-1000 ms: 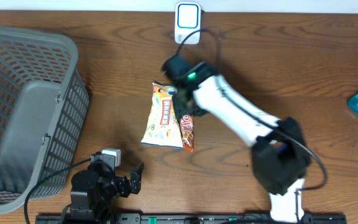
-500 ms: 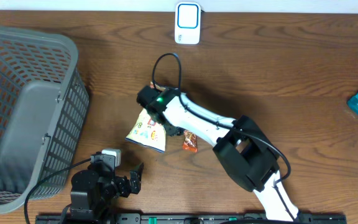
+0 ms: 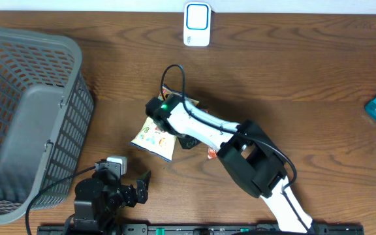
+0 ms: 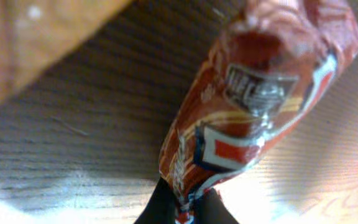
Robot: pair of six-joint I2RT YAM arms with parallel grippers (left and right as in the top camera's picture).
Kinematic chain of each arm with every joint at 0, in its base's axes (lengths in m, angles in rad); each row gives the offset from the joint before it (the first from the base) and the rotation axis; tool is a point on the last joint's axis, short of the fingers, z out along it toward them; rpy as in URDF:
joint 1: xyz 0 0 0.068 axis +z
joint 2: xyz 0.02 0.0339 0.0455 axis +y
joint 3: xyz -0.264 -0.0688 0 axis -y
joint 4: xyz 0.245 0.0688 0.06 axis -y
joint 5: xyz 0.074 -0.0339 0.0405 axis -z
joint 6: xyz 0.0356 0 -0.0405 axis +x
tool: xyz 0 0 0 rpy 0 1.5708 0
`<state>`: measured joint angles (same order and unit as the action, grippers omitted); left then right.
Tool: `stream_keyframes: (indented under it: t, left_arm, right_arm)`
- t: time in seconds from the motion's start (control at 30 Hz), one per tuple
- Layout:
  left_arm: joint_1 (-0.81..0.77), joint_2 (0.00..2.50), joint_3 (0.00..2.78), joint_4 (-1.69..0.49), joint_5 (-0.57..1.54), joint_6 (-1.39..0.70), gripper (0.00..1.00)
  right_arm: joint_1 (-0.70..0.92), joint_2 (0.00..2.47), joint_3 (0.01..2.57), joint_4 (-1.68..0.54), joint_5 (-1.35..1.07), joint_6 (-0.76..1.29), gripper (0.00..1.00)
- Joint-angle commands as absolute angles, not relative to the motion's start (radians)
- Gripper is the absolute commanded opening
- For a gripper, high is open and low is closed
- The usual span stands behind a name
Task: Scan the item barcode
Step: 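Move the right gripper back over the red candy bar, then grasp the red candy bar with the right gripper and lift it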
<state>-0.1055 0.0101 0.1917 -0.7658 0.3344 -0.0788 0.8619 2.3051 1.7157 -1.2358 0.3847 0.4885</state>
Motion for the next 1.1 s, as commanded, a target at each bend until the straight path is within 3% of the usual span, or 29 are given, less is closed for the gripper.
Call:
stream_keyframes:
  t: [0.0, 0.27, 0.57, 0.73, 0.97, 1.07]
  left_arm:
    - [-0.101, 0.004, 0.189, -0.81, 0.339, -0.077, 1.0]
    - [-0.101, 0.004, 0.189, -0.81, 0.339, -0.077, 1.0]
    - [-0.101, 0.004, 0.189, -0.81, 0.339, -0.077, 1.0]
    - [-0.101, 0.004, 0.189, -0.81, 0.339, -0.077, 1.0]
    - [-0.101, 0.004, 0.189, -0.81, 0.339, -0.077, 1.0]
    - [-0.101, 0.004, 0.189, -0.81, 0.339, -0.077, 1.0]
  right_arm:
    - [0.826, 2.375, 1.683, -1.221, 0.189, 0.412, 0.01]
    - [0.676, 2.263, 1.704, -1.262, -0.095, 0.12, 0.01]
    - [0.41, 2.141, 1.704, -1.364, -0.892, -0.458, 0.01]
    - [0.33, 2.146, 1.695, -1.468, -1.041, -0.667, 0.01]
    - [0.316, 2.146, 1.695, -1.701, -1.185, -1.171, 0.01]
    - [0.32, 2.146, 1.691, -1.702, -1.19, -1.309, 0.01]
